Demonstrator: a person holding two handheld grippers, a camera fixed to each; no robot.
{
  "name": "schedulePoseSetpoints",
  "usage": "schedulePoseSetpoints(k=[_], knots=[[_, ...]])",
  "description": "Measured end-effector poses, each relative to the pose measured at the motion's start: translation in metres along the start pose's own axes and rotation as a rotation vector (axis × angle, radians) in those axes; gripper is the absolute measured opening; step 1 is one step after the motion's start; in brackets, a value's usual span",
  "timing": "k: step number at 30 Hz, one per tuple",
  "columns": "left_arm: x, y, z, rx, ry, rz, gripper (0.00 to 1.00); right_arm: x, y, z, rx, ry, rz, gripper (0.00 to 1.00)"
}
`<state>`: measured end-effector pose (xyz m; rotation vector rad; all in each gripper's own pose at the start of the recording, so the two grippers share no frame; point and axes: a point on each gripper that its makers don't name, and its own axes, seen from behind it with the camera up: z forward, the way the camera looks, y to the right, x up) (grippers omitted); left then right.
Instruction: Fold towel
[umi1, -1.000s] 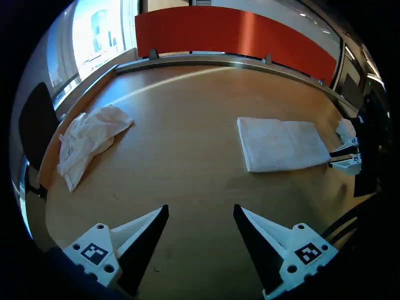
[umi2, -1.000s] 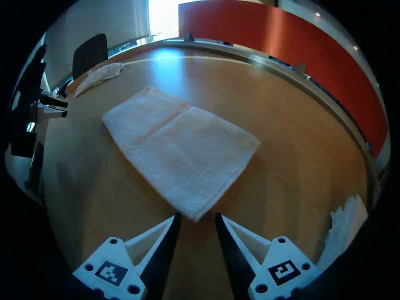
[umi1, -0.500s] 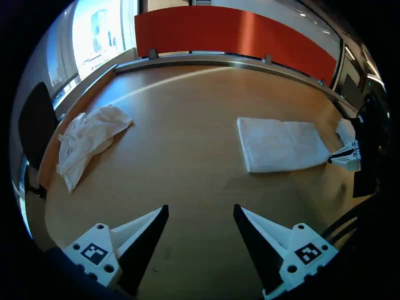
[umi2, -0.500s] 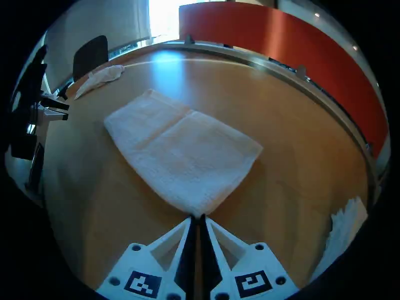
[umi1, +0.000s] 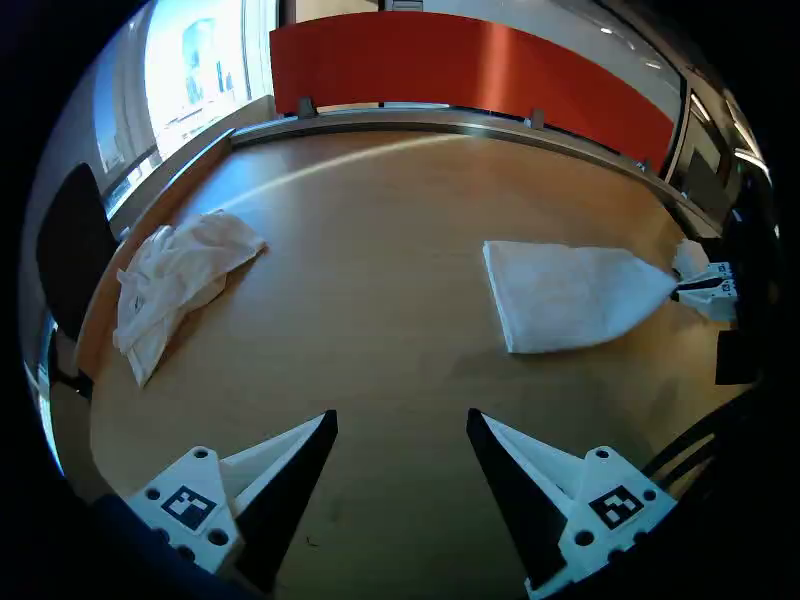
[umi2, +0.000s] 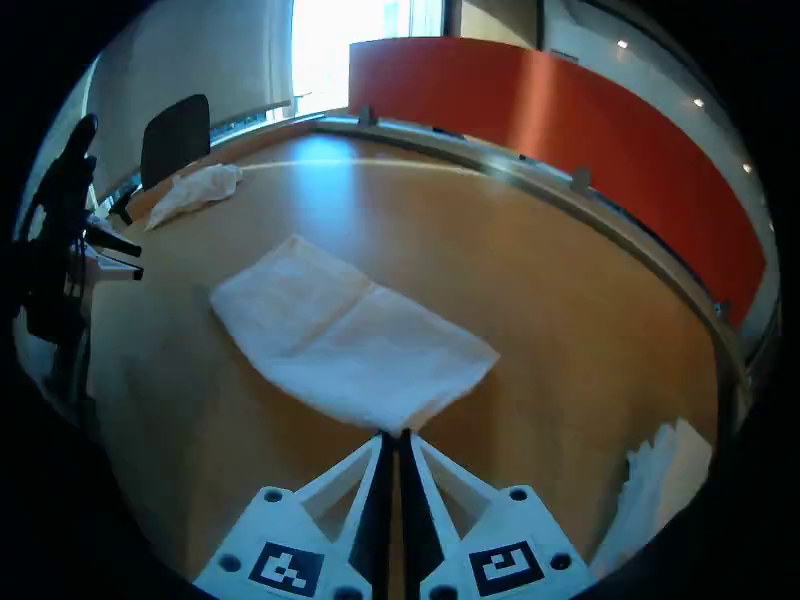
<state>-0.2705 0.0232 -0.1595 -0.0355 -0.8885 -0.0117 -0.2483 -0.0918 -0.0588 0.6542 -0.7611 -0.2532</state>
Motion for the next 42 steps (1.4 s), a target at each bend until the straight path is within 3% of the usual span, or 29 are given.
schedulePoseSetpoints(k=[9,24,42], knots=[[0.008,0.002,-0.002,-0.005,0.012,0.001,0.96,0.046,0.009,-0.029,-0.037,0.084,-0.048,0.07],[0.017,0.010,-0.004,-0.012,0.025,0.008,0.96,0.081,0.022,-0.067,-0.080,0.143,-0.103,0.07],[0.020,0.013,-0.004,-0.016,0.029,0.012,0.96,0.087,0.002,-0.056,-0.042,0.138,-0.162,0.08]])
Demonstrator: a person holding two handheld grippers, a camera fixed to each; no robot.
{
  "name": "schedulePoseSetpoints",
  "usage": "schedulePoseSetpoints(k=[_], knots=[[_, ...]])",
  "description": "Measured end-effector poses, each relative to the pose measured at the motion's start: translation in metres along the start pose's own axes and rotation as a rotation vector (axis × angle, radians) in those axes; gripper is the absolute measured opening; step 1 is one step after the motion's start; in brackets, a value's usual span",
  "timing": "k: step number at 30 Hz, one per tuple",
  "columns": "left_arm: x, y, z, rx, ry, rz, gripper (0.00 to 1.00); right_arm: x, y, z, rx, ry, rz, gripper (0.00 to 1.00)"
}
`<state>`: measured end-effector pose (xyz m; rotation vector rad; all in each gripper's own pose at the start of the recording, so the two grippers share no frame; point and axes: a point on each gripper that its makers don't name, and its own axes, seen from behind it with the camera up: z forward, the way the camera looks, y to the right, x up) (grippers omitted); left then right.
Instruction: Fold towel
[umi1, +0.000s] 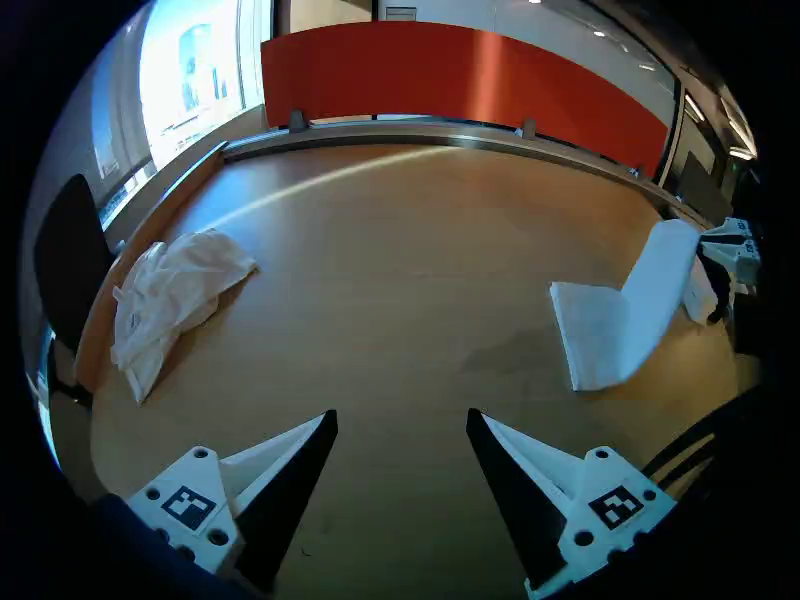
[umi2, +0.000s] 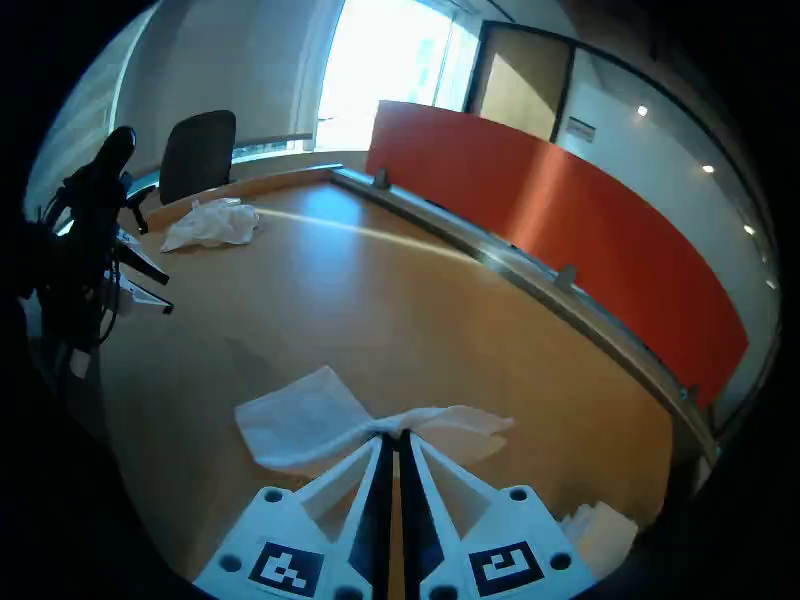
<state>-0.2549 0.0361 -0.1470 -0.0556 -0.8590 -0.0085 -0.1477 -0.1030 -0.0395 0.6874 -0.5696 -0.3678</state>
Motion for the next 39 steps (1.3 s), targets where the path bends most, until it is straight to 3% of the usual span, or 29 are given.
schedulePoseSetpoints(k=[15,31,32,36,39], knots=[[0.001,-0.003,-0.001,0.004,0.005,-0.003,0.96,0.002,-0.044,0.029,0.101,-0.016,-0.054,0.09],[-0.006,-0.017,-0.003,0.023,-0.001,-0.024,0.96,-0.011,-0.098,0.059,0.212,-0.057,-0.037,0.09],[-0.006,-0.018,-0.003,0.024,-0.003,-0.025,0.96,-0.013,-0.100,0.060,0.215,-0.063,-0.039,0.11],[-0.008,-0.019,-0.003,0.026,-0.005,-0.022,0.96,-0.021,-0.100,0.063,0.199,-0.086,-0.047,0.61],[-0.008,-0.018,-0.003,0.026,-0.005,-0.022,0.96,-0.024,-0.099,0.061,0.200,-0.087,-0.047,0.65]])
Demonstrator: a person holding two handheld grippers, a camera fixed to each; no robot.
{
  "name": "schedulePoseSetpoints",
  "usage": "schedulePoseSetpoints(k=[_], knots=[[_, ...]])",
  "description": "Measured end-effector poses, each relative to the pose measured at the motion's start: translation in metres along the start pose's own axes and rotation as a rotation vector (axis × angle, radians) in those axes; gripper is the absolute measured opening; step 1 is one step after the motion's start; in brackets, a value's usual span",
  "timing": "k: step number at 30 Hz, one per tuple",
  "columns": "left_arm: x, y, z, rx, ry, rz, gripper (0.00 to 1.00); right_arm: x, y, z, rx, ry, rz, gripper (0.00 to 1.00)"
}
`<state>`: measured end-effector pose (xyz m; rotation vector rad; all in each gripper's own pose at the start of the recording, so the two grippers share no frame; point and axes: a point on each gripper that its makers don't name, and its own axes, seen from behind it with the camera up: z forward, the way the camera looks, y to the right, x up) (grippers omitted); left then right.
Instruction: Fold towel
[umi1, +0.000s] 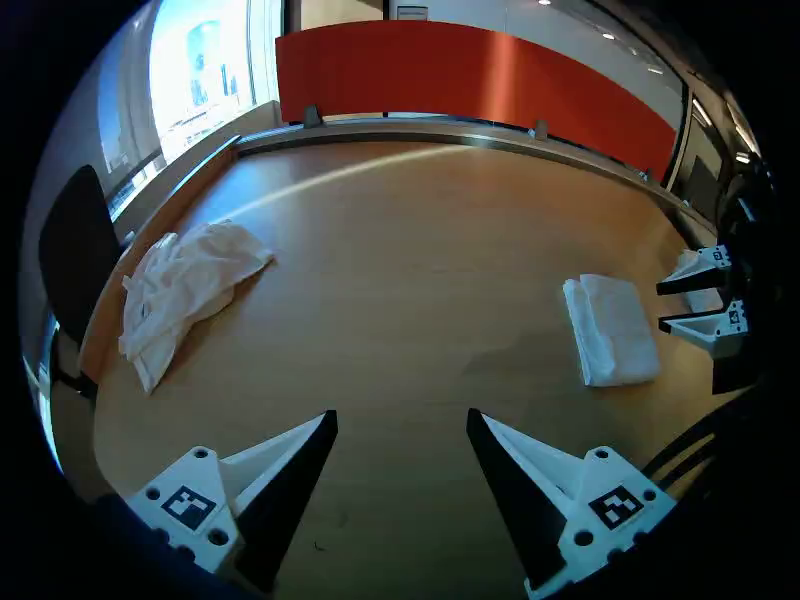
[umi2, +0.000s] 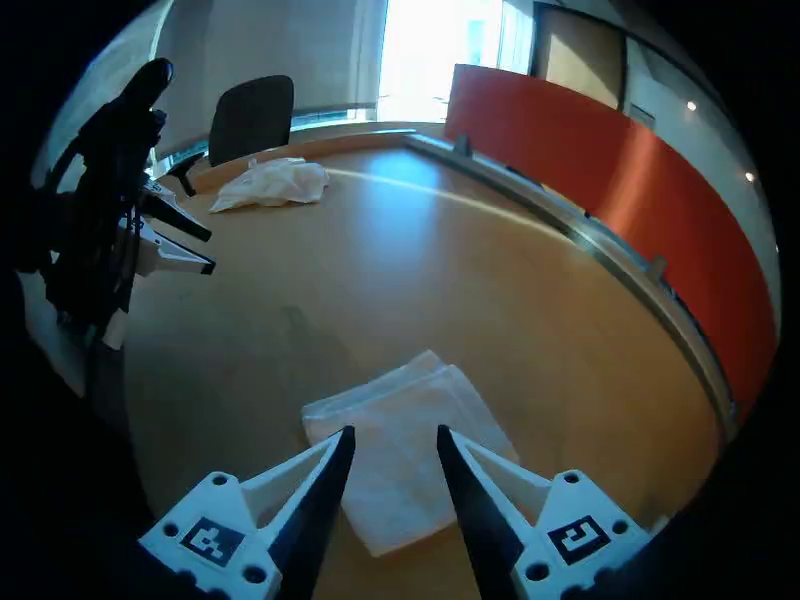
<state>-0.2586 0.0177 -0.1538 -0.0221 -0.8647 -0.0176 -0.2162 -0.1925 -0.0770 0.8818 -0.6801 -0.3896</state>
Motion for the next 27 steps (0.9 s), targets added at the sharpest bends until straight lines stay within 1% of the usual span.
schedulePoseSetpoints(k=[1,8,15,23,27], knots=[[0.000,0.000,0.000,-0.001,0.000,-0.001,0.96,-0.001,0.001,-0.001,0.000,0.000,0.004,0.66],[0.004,0.004,0.001,-0.007,0.004,0.002,0.96,-0.006,0.006,-0.006,-0.011,0.001,0.025,0.67],[0.006,0.007,0.001,-0.011,0.007,0.004,0.96,-0.016,0.007,-0.006,-0.021,-0.012,0.037,0.67],[0.006,0.009,0.001,-0.012,0.007,0.006,0.96,-0.039,0.005,-0.009,-0.030,-0.047,0.053,0.67],[0.006,0.009,0.002,-0.013,0.007,0.006,0.96,-0.053,0.004,-0.009,-0.037,-0.072,0.062,0.69]])
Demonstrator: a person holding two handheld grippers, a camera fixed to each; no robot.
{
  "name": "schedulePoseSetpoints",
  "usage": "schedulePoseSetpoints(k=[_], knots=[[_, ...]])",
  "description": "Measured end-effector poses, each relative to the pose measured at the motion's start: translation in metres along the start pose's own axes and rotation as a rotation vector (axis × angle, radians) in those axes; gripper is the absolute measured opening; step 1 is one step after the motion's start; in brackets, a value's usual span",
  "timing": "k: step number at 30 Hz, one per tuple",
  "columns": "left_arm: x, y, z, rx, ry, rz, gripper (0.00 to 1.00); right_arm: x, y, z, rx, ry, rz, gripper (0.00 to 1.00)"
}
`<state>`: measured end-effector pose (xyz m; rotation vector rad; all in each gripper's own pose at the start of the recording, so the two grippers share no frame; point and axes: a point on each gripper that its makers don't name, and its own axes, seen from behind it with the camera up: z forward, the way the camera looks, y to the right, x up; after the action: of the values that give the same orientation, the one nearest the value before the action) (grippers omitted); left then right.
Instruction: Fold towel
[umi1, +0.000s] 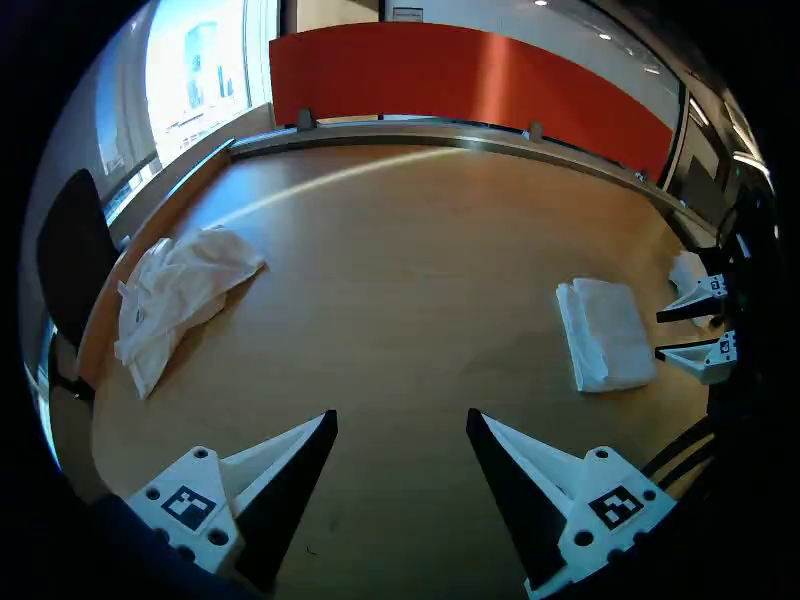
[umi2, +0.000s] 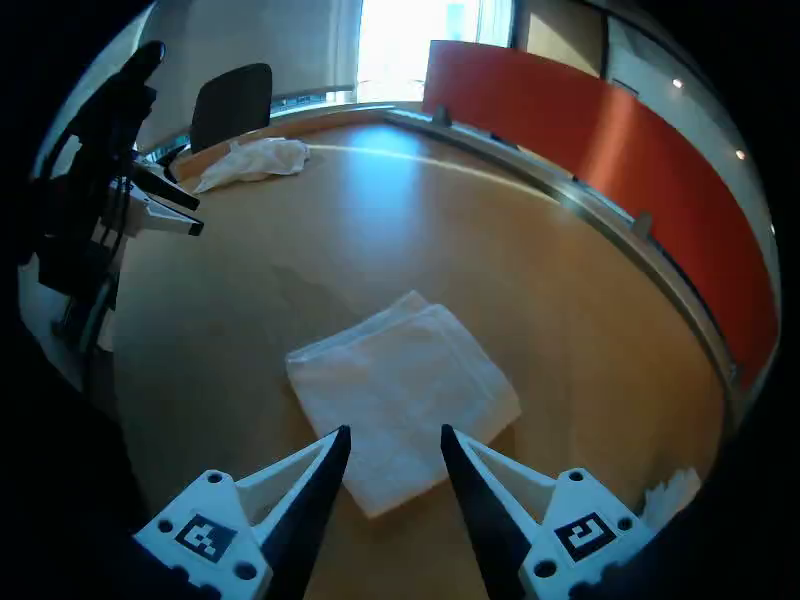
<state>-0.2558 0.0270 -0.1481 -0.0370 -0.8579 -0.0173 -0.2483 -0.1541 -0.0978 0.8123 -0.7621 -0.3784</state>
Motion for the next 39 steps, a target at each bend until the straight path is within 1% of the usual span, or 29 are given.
schedulePoseSetpoints(k=[3,7,12,24,29,33,36,38,39], knots=[[0.000,0.000,0.000,0.000,-0.001,0.001,0.96,-0.010,-0.001,0.001,0.000,-0.016,0.009,0.69],[0.000,0.001,0.001,-0.001,-0.002,0.001,0.96,-0.025,-0.004,0.003,-0.002,-0.043,0.021,0.74],[0.001,0.001,0.001,-0.002,-0.003,0.002,0.96,-0.043,-0.007,0.005,-0.002,-0.075,0.032,0.74],[0.001,0.001,0.002,-0.004,-0.005,0.004,0.96,-0.062,-0.008,0.005,-0.008,-0.106,0.050,0.74],[0.000,0.003,0.002,-0.005,-0.005,0.004,0.96,-0.065,-0.008,0.006,-0.013,-0.108,0.059,0.71],[0.001,0.003,0.002,-0.007,-0.003,0.004,0.96,-0.066,-0.005,0.006,-0.034,-0.103,0.058,0.68],[0.001,0.003,0.002,-0.007,-0.001,-0.001,0.96,-0.068,-0.004,0.005,-0.040,-0.103,0.059,0.64],[0.002,0.002,0.002,-0.006,-0.001,-0.005,0.96,-0.068,-0.004,0.004,-0.042,-0.103,0.061,0.59],[0.002,0.002,0.002,-0.006,-0.001,-0.006,0.96,-0.068,-0.003,0.004,-0.043,-0.102,0.062,0.58]])
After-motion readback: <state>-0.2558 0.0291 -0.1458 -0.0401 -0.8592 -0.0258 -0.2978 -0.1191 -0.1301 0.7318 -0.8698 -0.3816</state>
